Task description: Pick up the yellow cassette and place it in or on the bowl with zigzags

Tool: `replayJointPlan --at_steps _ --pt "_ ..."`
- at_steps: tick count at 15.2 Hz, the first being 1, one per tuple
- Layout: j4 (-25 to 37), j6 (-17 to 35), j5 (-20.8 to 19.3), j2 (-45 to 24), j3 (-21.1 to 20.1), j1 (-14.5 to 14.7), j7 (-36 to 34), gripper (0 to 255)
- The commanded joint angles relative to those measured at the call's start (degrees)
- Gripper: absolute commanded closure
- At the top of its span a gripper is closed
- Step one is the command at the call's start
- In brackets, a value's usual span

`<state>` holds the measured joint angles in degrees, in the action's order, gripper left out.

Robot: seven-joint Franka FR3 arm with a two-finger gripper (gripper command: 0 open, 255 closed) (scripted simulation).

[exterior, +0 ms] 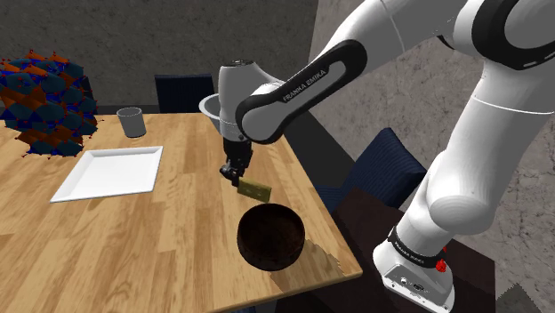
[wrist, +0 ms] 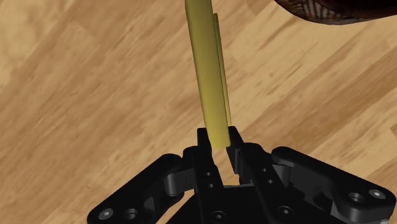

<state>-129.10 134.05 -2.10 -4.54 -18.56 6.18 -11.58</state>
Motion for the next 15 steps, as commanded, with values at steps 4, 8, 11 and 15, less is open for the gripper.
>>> replayJointPlan --at_steps 4,8,11,15 --pt "1.47 -3.73 1.12 2.38 -0.05 -0.16 0.89 255" --pt "2.82 -6.74 1.86 4.12 -0.04 -0.22 1.43 255" --pt "3.97 -9.0 2.33 5.3 -0.01 -0.26 1.77 255" --pt "5.67 -12.03 2.84 6.7 0.07 -0.3 2.15 255"
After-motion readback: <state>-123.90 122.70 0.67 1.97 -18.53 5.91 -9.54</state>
